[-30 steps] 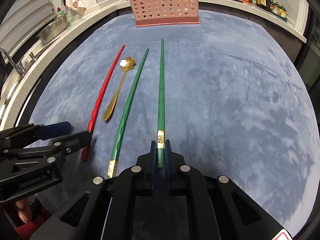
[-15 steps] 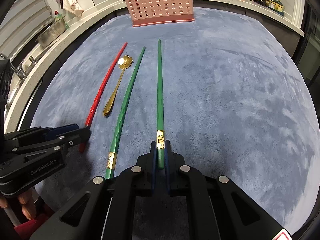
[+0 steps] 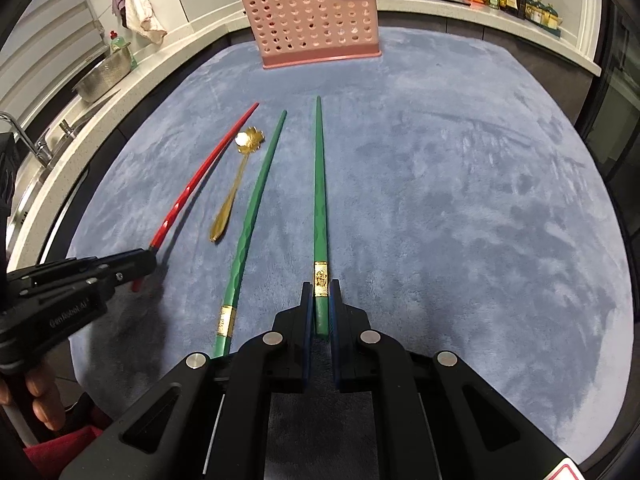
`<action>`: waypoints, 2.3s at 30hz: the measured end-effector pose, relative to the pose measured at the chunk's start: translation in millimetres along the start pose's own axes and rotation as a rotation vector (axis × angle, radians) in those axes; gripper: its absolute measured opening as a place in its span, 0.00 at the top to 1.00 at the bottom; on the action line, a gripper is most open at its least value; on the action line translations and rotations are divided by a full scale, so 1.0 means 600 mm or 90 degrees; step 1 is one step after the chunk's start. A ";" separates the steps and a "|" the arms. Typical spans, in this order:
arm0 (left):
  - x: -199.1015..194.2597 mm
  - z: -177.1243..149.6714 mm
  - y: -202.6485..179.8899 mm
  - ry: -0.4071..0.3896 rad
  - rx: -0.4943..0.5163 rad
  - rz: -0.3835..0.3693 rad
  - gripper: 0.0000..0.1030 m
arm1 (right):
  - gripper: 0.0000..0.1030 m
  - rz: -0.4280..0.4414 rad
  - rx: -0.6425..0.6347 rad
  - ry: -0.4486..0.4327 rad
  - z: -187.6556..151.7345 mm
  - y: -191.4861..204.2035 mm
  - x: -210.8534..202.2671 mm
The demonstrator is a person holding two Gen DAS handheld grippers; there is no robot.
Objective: Organize utensils
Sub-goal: 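Grasp the red chopstick with the left tool while the right tool grasps a green chopstick, then lift both chopsticks and insert them into the pink basket with both tools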
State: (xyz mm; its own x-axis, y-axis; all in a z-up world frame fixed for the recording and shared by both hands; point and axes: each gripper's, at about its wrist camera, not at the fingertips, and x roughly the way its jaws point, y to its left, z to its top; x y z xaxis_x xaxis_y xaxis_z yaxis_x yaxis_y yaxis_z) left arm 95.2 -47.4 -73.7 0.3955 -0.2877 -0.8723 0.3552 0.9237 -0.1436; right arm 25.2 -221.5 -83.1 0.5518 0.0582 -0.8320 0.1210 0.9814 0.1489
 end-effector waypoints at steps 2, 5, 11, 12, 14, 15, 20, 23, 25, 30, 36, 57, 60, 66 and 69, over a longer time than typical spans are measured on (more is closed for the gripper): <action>-0.014 0.005 0.004 -0.017 -0.002 0.005 0.93 | 0.93 0.001 -0.002 -0.010 0.006 0.002 -0.010; -0.032 0.016 0.008 -0.036 -0.007 0.007 0.93 | 0.93 0.006 0.000 -0.031 0.019 0.003 -0.028; -0.068 0.046 0.011 -0.075 -0.017 0.003 0.93 | 0.93 0.014 0.010 -0.076 0.056 -0.001 -0.070; -0.075 0.051 0.013 -0.081 -0.020 0.001 0.93 | 0.93 0.015 0.013 -0.084 0.063 -0.002 -0.078; -0.088 0.065 0.015 -0.094 -0.026 -0.003 0.93 | 0.93 0.018 0.019 -0.097 0.074 -0.005 -0.091; -0.096 0.072 0.017 -0.102 -0.029 -0.004 0.93 | 0.93 0.019 0.023 -0.107 0.083 -0.008 -0.099; -0.130 0.112 0.030 -0.141 -0.046 -0.013 0.93 | 0.93 0.024 0.040 -0.143 0.119 -0.020 -0.131; -0.147 0.137 0.034 -0.164 -0.049 -0.012 0.93 | 0.93 0.022 0.046 -0.170 0.144 -0.028 -0.151; -0.158 0.156 0.036 -0.182 -0.048 -0.009 0.93 | 0.93 0.020 0.045 -0.187 0.162 -0.031 -0.162; -0.182 0.204 0.045 -0.218 -0.045 -0.003 0.93 | 0.93 0.021 0.049 -0.221 0.205 -0.042 -0.181; -0.210 0.252 0.054 -0.251 -0.043 0.007 0.93 | 0.93 0.033 0.067 -0.250 0.243 -0.056 -0.195; -0.324 0.481 0.001 -0.415 -0.004 -0.033 0.93 | 0.93 0.104 0.081 -0.388 0.461 -0.063 -0.259; -0.327 0.522 -0.004 -0.439 -0.004 -0.038 0.93 | 0.93 0.105 0.078 -0.412 0.505 -0.059 -0.263; -0.298 0.585 -0.009 -0.461 0.000 -0.031 0.93 | 0.93 0.103 0.072 -0.442 0.587 -0.052 -0.246; -0.270 0.603 -0.008 -0.453 0.000 -0.026 0.93 | 0.93 0.107 0.077 -0.434 0.616 -0.053 -0.217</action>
State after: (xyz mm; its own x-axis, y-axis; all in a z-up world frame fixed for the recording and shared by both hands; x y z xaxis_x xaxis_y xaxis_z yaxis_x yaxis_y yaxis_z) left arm 336.1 -96.9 237.6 0.8387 -0.4176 -0.3495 0.3817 0.9086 -0.1698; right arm 254.4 -327.6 218.1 0.9594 0.0411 -0.2790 0.0578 0.9398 0.3369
